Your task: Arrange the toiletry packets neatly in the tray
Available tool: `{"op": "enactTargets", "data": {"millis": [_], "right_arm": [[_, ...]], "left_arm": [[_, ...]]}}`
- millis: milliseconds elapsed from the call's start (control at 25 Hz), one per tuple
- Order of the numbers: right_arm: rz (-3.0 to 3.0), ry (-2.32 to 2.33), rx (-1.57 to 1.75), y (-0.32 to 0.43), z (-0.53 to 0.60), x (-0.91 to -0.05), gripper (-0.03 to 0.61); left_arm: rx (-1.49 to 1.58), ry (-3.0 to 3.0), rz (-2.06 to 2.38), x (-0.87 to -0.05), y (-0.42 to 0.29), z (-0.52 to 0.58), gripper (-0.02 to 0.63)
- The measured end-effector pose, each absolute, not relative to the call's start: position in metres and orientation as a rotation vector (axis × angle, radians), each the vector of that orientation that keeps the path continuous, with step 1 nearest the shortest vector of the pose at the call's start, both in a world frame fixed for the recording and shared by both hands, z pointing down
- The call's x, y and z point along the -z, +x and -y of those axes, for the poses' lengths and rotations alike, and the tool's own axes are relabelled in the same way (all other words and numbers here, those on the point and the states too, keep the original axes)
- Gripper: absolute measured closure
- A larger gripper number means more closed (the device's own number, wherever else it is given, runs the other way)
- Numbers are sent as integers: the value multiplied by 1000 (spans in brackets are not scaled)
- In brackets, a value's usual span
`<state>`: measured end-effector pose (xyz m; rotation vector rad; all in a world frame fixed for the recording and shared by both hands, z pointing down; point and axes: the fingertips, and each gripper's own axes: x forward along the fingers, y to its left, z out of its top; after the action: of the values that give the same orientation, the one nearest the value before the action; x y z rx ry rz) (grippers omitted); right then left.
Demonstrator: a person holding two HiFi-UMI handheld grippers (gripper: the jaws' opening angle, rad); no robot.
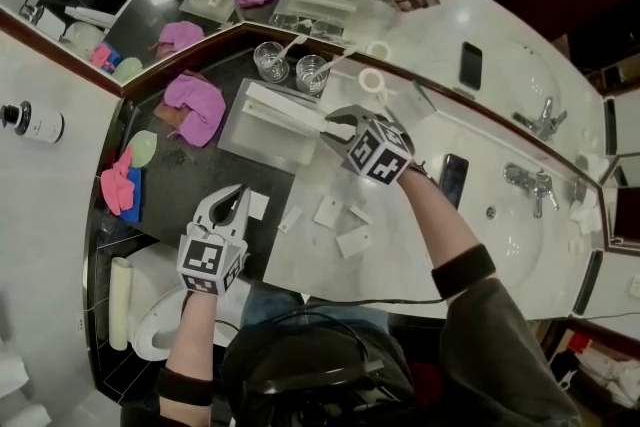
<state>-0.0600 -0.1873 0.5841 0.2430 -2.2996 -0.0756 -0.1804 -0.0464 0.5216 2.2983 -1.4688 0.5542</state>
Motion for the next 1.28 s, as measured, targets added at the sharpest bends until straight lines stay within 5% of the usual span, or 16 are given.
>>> {"op": "enactTargets", "data": {"millis": [560, 920, 1280], "right_arm": [[2307, 581, -41, 42, 107, -532, 440], [2159, 852, -338, 128, 62, -612, 440], [2074, 830, -465, 137, 50, -682, 434]], "left_arm": [[-557, 2378, 1379, -518, -138, 35, 614], [-603, 2455, 1271, -511, -100, 38, 614], [-665, 2458, 1277, -510, -103, 31, 614]]}}
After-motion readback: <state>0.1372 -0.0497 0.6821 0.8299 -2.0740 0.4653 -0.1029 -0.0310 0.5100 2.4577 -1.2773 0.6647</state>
